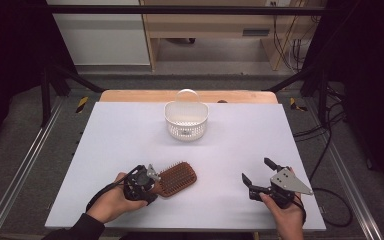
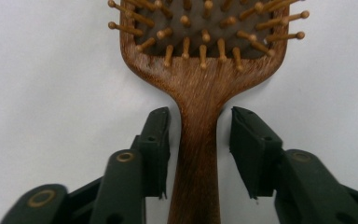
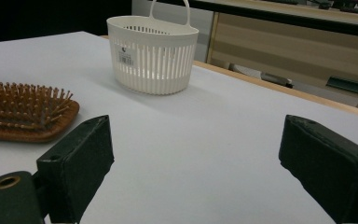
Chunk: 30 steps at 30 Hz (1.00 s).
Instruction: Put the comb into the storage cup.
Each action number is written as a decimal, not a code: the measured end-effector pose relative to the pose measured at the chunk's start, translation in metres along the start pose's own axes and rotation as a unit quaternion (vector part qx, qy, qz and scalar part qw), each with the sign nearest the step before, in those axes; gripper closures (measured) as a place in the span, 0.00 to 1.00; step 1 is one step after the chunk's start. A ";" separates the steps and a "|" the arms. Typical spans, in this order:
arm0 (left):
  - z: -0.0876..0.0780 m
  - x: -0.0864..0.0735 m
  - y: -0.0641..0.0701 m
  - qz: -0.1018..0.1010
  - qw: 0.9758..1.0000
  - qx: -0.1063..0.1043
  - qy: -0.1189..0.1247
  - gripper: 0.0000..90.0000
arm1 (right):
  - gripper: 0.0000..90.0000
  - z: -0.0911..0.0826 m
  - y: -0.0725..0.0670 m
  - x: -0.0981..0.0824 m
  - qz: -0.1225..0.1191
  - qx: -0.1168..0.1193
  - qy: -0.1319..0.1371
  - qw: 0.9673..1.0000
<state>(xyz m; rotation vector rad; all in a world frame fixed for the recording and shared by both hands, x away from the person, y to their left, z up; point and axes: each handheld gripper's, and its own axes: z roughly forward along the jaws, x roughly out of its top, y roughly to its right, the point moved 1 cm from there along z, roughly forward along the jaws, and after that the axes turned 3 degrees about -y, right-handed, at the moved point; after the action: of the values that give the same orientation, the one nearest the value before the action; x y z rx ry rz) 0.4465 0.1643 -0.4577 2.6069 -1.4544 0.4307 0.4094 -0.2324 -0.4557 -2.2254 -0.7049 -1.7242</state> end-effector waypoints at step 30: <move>-0.017 0.008 0.006 0.019 0.992 0.056 0.112 0.80 | 0.11 -0.001 -0.001 0.005 0.038 0.015 0.021 0.999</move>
<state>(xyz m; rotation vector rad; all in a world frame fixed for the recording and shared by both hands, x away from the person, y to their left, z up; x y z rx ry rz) 0.4421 0.1595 -0.4389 2.5173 -1.4445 0.8025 0.4093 -0.2313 -0.4511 -2.1611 -0.6249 -1.7068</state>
